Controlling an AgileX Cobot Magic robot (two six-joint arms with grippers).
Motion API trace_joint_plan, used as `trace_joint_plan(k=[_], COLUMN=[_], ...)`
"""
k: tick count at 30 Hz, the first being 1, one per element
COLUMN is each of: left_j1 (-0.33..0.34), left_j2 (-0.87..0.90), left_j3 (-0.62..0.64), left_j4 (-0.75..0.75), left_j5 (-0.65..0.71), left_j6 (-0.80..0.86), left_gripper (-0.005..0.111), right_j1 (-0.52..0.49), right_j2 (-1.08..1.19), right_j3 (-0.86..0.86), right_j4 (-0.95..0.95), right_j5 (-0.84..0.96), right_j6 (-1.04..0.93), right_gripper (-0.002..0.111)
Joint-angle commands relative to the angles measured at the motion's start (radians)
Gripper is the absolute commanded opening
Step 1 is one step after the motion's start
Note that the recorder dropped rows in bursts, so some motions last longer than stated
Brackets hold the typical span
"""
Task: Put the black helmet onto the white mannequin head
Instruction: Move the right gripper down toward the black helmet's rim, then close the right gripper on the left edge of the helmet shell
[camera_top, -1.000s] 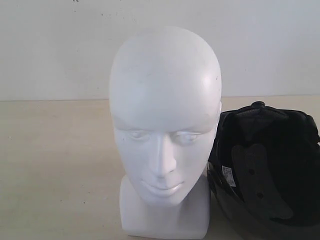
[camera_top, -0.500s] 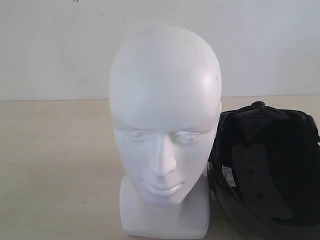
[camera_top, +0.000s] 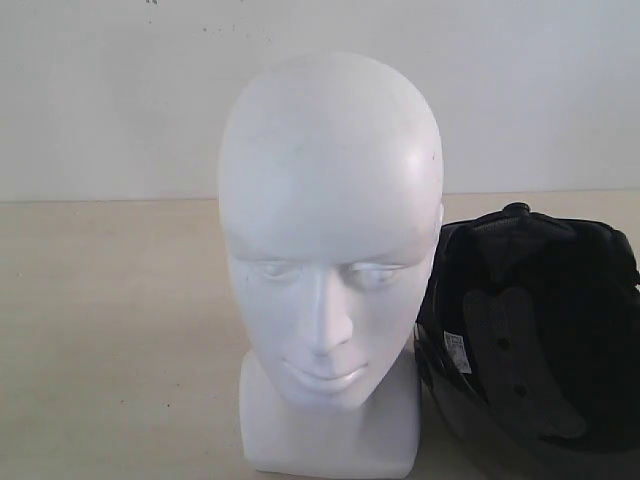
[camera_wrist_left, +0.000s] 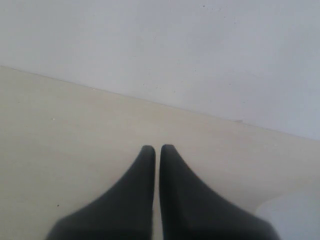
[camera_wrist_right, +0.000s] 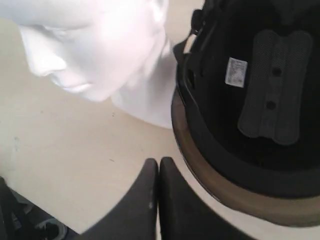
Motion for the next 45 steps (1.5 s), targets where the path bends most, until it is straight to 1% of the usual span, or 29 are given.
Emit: trace_joint_plan(k=[1, 4, 7, 9, 12, 16, 17, 21, 24, 26, 29, 36, 41, 45], left_j1=[-0.004, -0.004, -0.004, -0.004, -0.004, -0.004, -0.004, -0.004, -0.004, -0.004, -0.004, -0.004, -0.004, -0.004], left_j2=[-0.002, -0.002, -0.002, -0.002, -0.002, -0.002, -0.002, -0.002, -0.002, -0.002, -0.002, -0.002, -0.002, -0.002], left_j3=[0.004, 0.004, 0.004, 0.004, 0.004, 0.004, 0.004, 0.004, 0.004, 0.004, 0.004, 0.004, 0.004, 0.004], left_j4=[0.004, 0.004, 0.004, 0.004, 0.004, 0.004, 0.004, 0.004, 0.004, 0.004, 0.004, 0.004, 0.004, 0.004], left_j5=[0.003, 0.003, 0.003, 0.003, 0.003, 0.003, 0.003, 0.003, 0.003, 0.003, 0.003, 0.003, 0.003, 0.003], left_j6=[-0.004, -0.004, -0.004, -0.004, -0.004, -0.004, -0.004, -0.004, -0.004, -0.004, -0.004, -0.004, -0.004, -0.004], left_gripper=[0.004, 0.004, 0.004, 0.004, 0.004, 0.004, 0.004, 0.004, 0.004, 0.004, 0.004, 0.004, 0.004, 0.004], right_j1=[-0.002, 0.020, 0.076, 0.125, 0.222, 0.381, 0.414, 0.571, 0.652, 0.680, 0.687, 0.687, 0.687, 0.687], right_j2=[0.031, 0.075, 0.119, 0.146, 0.188, 0.254, 0.272, 0.353, 0.408, 0.431, 0.458, 0.524, 0.577, 0.587], right_j3=[-0.007, -0.006, -0.006, -0.006, -0.006, -0.006, -0.006, -0.006, -0.006, -0.006, -0.006, -0.006, -0.006, 0.040], right_j4=[0.049, 0.061, 0.033, -0.004, -0.065, -0.167, -0.201, -0.378, -0.488, -0.527, -0.560, -0.700, -0.731, -0.729], right_j5=[-0.072, -0.061, -0.075, -0.107, -0.156, -0.238, -0.271, -0.356, -0.393, -0.424, -0.480, -0.479, -0.501, -0.593], right_j6=[-0.058, -0.095, -0.149, -0.168, -0.154, -0.027, 0.006, 0.209, 0.308, 0.345, 0.382, 0.542, 0.565, 0.632], right_gripper=[0.000, 0.000, 0.002, 0.007, 0.020, 0.041, 0.044, 0.051, 0.054, 0.054, 0.054, 0.055, 0.067, 0.066])
